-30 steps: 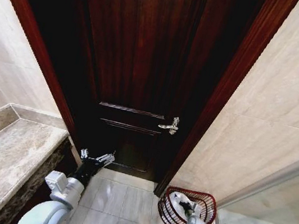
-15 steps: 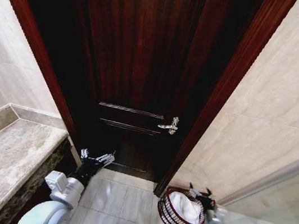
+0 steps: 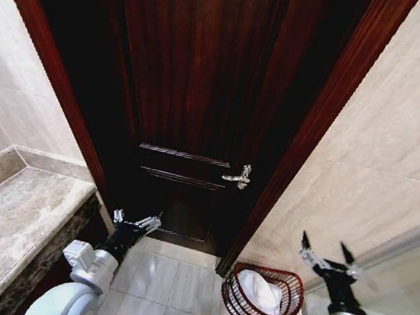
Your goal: Discard the used towel into the hamper.
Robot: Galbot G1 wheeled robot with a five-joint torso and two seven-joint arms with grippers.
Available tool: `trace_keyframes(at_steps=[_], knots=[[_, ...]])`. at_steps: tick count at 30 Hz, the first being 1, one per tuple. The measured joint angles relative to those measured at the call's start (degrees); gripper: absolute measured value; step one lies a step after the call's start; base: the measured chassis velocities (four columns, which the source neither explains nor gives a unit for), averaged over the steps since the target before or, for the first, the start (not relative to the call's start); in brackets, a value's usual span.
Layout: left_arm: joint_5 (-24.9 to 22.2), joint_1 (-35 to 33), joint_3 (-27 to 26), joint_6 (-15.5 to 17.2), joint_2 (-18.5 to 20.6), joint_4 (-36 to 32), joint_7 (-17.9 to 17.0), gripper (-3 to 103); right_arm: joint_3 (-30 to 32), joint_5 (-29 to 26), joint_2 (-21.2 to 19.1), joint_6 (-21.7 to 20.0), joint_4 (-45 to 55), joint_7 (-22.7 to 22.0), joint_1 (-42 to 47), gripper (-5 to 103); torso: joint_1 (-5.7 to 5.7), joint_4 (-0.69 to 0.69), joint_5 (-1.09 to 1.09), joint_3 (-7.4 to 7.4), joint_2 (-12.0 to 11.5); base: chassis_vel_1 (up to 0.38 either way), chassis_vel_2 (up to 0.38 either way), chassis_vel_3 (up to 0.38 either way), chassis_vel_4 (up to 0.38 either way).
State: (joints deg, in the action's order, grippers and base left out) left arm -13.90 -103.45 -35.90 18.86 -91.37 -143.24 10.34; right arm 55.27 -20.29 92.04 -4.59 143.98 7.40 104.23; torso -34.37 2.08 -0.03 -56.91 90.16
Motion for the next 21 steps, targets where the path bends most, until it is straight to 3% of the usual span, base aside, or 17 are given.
trace_keyframes(at_steps=[12, 15, 21], knots=[[0.0, 0.0, 0.0, 0.0, 0.01, 0.0, 0.0, 99, 0.3, -4.38, -3.66, 0.29, 0.06, 1.28, -3.73, 100, -0.01, 0.0, 0.03, -0.01, 0.0, 0.0, 0.0, 0.0, 0.0], [0.0, 0.0, 0.0, 0.0, 0.0, 0.0, 0.0, 99, 1.2, -8.71, -3.0, 3.2, -0.16, 7.17, -2.88, 100, 0.0, -0.01, 0.02, -0.01, 0.0, 0.0, 0.0, 0.0, 0.0], [0.0, 0.0, 0.0, 0.0, 0.0, 0.0, 0.0, 99, 2.3, -10.13, -1.79, 4.2, -0.39, 9.32, -2.35, 100, 0.0, -0.01, 0.03, -0.01, 0.0, 0.0, 0.0, 0.0, 0.0]])
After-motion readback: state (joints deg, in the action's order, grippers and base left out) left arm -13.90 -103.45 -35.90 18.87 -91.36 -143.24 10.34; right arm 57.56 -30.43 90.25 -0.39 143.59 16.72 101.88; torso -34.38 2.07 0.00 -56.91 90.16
